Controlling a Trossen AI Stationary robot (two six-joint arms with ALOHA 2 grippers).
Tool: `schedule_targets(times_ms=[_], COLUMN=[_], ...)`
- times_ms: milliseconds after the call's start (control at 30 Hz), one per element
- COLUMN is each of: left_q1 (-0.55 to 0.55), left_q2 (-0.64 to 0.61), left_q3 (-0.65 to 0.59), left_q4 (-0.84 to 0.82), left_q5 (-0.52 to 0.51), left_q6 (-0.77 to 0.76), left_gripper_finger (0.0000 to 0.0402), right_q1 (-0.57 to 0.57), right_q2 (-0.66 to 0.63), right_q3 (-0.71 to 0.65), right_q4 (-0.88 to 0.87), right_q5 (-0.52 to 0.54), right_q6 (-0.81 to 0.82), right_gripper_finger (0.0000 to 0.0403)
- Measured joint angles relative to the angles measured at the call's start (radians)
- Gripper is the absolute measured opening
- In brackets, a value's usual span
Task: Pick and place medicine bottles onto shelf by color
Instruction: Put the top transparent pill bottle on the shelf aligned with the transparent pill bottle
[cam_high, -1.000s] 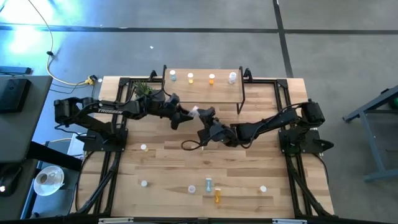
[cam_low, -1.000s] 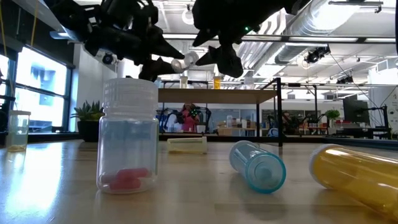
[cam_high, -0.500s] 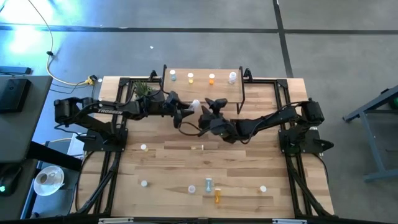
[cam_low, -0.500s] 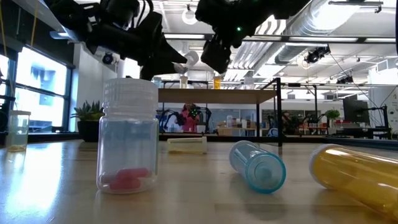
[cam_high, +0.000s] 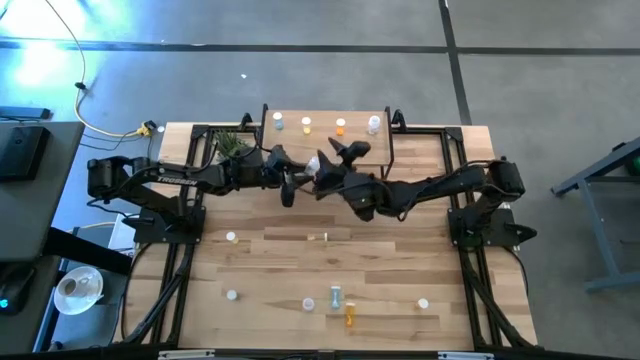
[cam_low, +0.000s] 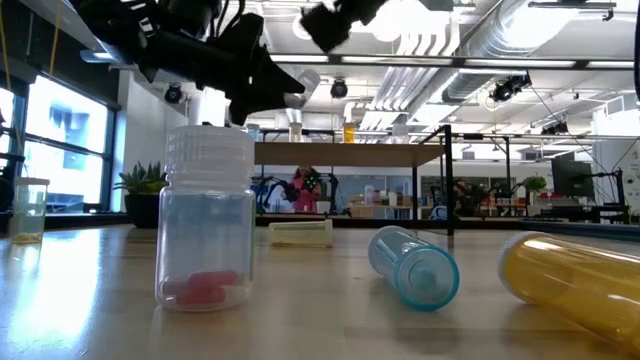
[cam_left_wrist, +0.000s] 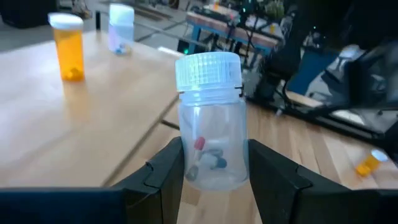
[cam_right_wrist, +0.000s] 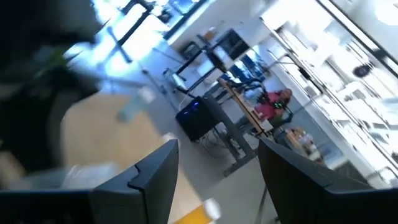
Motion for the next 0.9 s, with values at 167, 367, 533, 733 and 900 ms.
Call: schedule_targets(times_ms=[167, 367, 533, 733, 900], left_q1=[-0.007, -0.045, -0.076, -0.09, -0.09], left_q2=[0.0, 0.0, 0.0, 0.0, 0.0], left_q3=[0.0, 0.0, 0.0, 0.0, 0.0], left_q4=[0.044, 0.108, 0.153, 0.157, 0.161], left_q5=[-0.003, -0.026, -0.037, -0.037, -0.035], left_q6=[0.003, 0.064, 0.12, 0.16, 0.162], left_gripper_finger=[0.0145, 0.0145, 0.0145, 0.0145, 0.0145], right_q1=[-0.01, -0.036, -0.073, -0.144, -0.202], right_q2=[-0.001, -0.002, -0.002, -0.002, -0.001], right_q3=[0.141, 0.319, 0.459, 0.615, 0.647], right_q4=[-0.044, -0.287, -0.651, -1.053, -1.18], right_q5=[0.047, 0.021, -0.19, -0.716, -1.062], right_q6=[0.026, 0.158, 0.381, 0.608, 0.605], right_gripper_finger=[0.0211, 0.0211, 0.0211, 0.0211, 0.0211])
